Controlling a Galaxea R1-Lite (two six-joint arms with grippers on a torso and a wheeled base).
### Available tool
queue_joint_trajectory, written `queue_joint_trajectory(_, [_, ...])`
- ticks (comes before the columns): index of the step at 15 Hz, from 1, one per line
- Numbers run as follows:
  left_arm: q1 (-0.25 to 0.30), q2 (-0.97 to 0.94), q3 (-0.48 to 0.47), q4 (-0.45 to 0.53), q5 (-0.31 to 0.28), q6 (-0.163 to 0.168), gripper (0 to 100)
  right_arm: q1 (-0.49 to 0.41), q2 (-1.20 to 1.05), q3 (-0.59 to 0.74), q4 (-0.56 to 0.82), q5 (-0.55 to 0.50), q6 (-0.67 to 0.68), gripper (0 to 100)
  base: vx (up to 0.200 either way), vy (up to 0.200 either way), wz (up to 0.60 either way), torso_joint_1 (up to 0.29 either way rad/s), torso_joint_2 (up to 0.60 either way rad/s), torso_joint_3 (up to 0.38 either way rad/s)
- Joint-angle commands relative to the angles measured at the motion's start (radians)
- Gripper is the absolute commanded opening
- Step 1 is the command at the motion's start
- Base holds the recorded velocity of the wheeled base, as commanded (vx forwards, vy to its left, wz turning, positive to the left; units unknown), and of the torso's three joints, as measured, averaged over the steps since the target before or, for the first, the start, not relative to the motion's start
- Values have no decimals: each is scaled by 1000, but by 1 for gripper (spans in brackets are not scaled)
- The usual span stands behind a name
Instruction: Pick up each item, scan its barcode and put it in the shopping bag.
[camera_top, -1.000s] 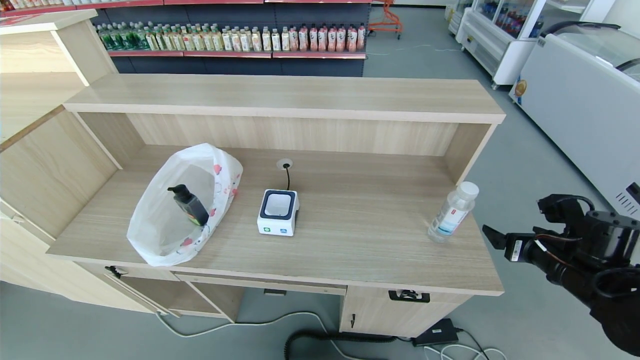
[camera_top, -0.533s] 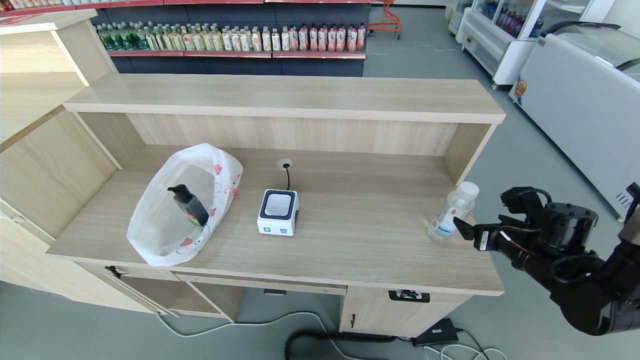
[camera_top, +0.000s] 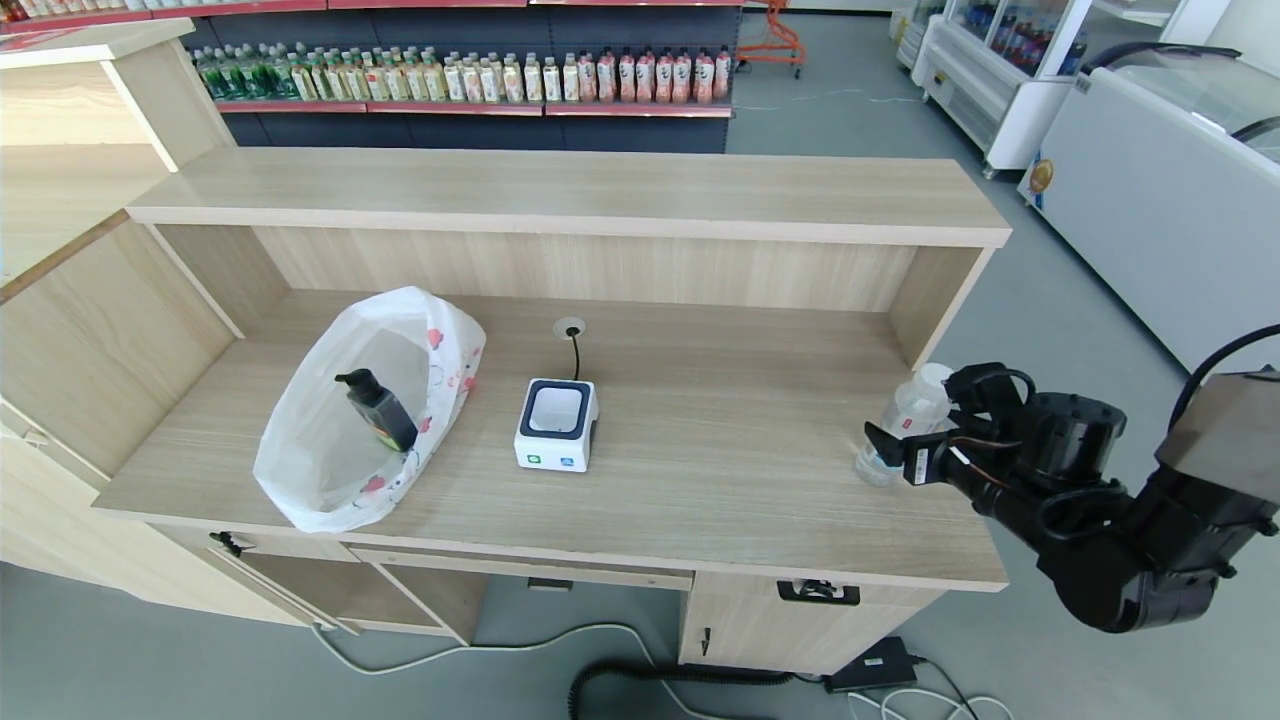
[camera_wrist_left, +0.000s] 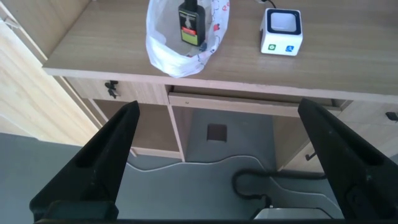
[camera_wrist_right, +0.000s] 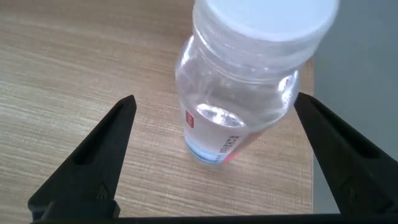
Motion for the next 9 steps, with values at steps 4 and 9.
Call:
queue_joint_trajectory(4, [1, 0, 0, 0, 0, 0, 100, 19, 70, -112, 9, 15, -28, 100, 0, 0, 0, 0, 0, 0])
queue_joint_trajectory(9, [1, 0, 0, 0, 0, 0, 100, 22, 113, -136, 9, 15, -58, 100, 0, 0, 0, 0, 0, 0])
